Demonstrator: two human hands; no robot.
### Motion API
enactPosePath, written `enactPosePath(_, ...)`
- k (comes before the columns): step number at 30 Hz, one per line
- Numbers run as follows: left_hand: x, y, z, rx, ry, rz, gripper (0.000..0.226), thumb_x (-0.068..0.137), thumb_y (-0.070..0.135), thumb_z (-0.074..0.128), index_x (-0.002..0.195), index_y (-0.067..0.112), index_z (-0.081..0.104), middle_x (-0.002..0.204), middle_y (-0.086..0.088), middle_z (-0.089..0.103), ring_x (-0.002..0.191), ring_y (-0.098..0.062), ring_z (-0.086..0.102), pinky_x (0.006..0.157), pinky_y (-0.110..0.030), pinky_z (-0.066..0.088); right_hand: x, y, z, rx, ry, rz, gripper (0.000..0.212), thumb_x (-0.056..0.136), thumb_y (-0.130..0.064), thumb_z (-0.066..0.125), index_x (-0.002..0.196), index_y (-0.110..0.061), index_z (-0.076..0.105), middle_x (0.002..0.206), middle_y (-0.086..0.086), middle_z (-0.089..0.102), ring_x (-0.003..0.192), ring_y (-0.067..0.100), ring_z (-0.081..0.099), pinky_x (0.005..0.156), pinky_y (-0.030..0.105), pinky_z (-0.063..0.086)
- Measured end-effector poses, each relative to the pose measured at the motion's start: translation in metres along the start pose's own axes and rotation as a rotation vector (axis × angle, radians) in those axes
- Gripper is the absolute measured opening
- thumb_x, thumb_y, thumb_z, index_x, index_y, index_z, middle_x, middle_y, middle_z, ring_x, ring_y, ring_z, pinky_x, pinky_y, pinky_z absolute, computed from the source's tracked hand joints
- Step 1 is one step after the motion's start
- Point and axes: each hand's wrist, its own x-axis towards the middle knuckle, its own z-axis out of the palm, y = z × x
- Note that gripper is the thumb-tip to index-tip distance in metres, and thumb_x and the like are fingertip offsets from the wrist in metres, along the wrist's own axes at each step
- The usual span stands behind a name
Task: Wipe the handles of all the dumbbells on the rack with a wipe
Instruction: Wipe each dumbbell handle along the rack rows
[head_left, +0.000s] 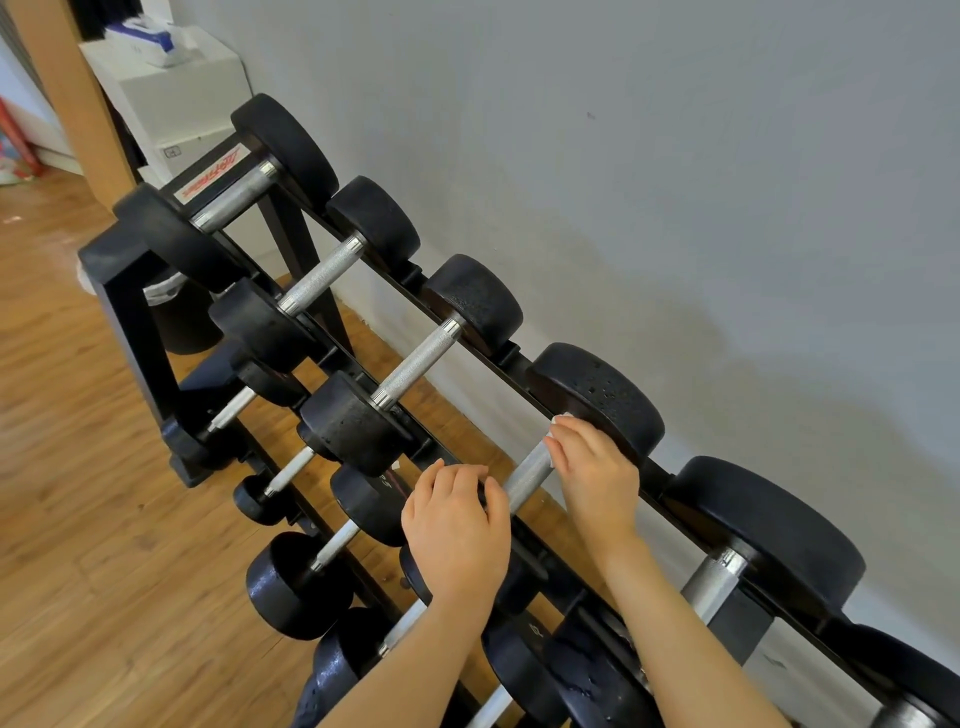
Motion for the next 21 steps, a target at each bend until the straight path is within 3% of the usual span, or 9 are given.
enactPosePath(6, -0.001, -0.001, 0.000, -0.003, 0.000, -0.002, 0.051, 0.090, 0.045, 0.028, 0.100, 0.026, 0.074, 0.107, 0.010, 0.070, 0.124, -0.019, 0.055, 0.104, -0.044, 0.039, -0.015, -0.002, 0.000, 0.047, -0.055, 0.040, 0.048, 0.075, -0.011, 0.078, 0.120, -0.005, 0.065, 0.122, 0.010, 0.065, 0.105, 0.024, 0.065, 0.081, 0.035, 0.058)
enactPosePath(10, -0.001, 0.000, 0.000, 0.004, -0.023, -0.013, 0.051, 0.090, 0.044, 0.028, 0.102, 0.026, 0.073, 0.109, 0.009, 0.070, 0.126, -0.019, 0.052, 0.106, -0.044, 0.036, -0.007, -0.003, -0.001, 0.027, -0.077, 0.054, 0.051, 0.069, -0.006, 0.082, 0.117, -0.002, 0.066, 0.117, 0.012, 0.067, 0.108, 0.025, 0.065, 0.087, 0.039, 0.056)
enactPosePath(13, -0.001, 0.001, 0.000, -0.002, -0.022, -0.015, 0.055, 0.090, 0.046, 0.024, 0.103, 0.025, 0.073, 0.110, 0.009, 0.070, 0.126, -0.019, 0.052, 0.105, -0.044, 0.037, -0.006, -0.012, 0.001, 0.076, -0.118, 0.001, 0.047, 0.066, -0.003, 0.084, 0.111, -0.003, 0.068, 0.111, 0.010, 0.070, 0.103, 0.024, 0.067, 0.092, 0.034, 0.048)
enactPosePath(16, 0.000, 0.001, 0.000, -0.002, -0.013, -0.012, 0.055, 0.090, 0.045, 0.024, 0.102, 0.024, 0.074, 0.109, 0.009, 0.070, 0.125, -0.020, 0.053, 0.104, -0.044, 0.037, -0.004, -0.013, 0.000, 0.101, -0.139, -0.077, 0.040, 0.069, -0.004, 0.082, 0.107, -0.004, 0.070, 0.107, 0.009, 0.071, 0.099, 0.024, 0.068, 0.092, 0.032, 0.046)
enactPosePath(21, 0.000, 0.000, -0.001, 0.004, -0.021, -0.016, 0.055, 0.090, 0.045, 0.024, 0.102, 0.024, 0.074, 0.109, 0.008, 0.070, 0.125, -0.020, 0.053, 0.105, -0.043, 0.037, 0.001, -0.007, -0.007, 0.074, -0.127, 0.007, 0.041, 0.072, -0.006, 0.080, 0.111, -0.001, 0.067, 0.110, 0.013, 0.069, 0.102, 0.027, 0.067, 0.083, 0.035, 0.055)
